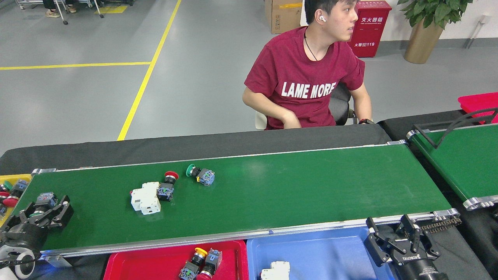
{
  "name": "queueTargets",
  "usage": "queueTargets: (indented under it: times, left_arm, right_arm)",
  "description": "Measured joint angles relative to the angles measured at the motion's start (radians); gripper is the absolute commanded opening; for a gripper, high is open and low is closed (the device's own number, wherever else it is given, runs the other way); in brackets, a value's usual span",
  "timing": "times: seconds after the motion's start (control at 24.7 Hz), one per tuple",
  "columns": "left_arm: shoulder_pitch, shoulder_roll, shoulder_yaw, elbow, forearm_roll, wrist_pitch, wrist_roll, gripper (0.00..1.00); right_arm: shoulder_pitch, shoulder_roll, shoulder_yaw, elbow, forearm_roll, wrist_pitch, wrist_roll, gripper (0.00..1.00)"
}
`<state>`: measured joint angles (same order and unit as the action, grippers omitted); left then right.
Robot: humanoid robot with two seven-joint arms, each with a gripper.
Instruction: Pick switch part from conveyor to tray
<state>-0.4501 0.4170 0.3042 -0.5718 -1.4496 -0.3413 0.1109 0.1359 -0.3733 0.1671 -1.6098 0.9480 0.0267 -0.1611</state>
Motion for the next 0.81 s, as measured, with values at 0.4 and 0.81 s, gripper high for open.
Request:
queueTargets:
  times: [0.4, 0.81]
  left_arm:
    - [0.472, -0.037, -0.059, -0.664, 0.064, -0.226, 0.109, 0.08]
    - [0.877, -0.318, -0.145, -1.192, 0.081, -0.344, -0.123, 1.0]
  right_arm:
    - [0.02, 0.0, -0.004, -0.005, 0.0, -0.004, 0.001, 0.97]
    - [0.049, 0.0, -0.009, -0.035, 0.0, -0.004, 0.006, 0.97]
